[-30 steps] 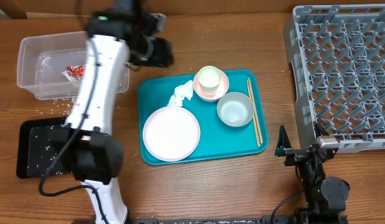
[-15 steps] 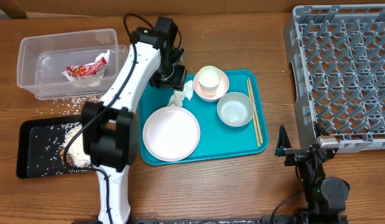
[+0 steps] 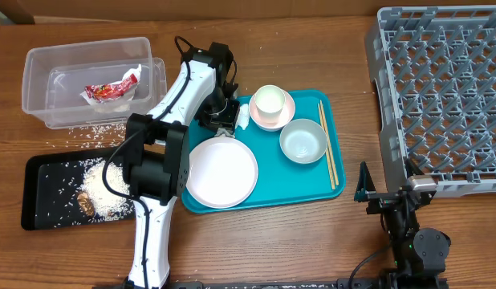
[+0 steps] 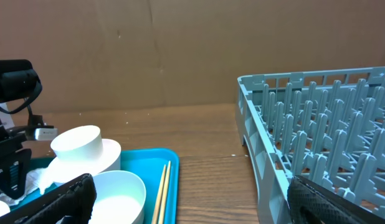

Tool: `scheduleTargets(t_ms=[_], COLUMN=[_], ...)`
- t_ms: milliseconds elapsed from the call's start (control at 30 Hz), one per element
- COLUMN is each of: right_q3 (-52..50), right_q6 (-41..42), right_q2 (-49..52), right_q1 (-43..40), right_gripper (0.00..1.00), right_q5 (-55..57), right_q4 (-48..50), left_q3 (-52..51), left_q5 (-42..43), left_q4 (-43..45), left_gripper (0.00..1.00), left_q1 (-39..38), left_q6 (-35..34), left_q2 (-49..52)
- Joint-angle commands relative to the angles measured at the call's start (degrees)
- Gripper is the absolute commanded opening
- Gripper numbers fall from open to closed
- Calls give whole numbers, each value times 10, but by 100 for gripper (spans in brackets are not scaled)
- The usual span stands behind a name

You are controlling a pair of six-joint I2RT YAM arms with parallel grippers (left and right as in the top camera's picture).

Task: Sort waste into correct bins and load items into the dishwasher
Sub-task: 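Return the left gripper to the tray and grasp the remaining napkin piece, then carry the napkin piece with the left gripper and release it into the bin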

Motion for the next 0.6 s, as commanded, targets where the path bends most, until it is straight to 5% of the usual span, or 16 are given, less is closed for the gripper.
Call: scheduleTargets(t_ms=[0,100,433,567], right_q3=[-6,-6,-6,-6], right_q6=[0,0,0,0], right_q2=[-5,-5,-5,-5], right_q1=[2,2,2,2], right_gripper=[100,100,100,100], right_q5=[5,5,5,5], right_q4=[2,2,2,2], left_q3=[-2,0,122,230], left_q5=[9,9,2,-26], left_q4=[3,3,-68,-99], left_gripper=[31,4,4,4], left_q1=[-2,-2,32,73], left_q6=[3,2,-33,-100], left_q2=[15,15,-14,-55])
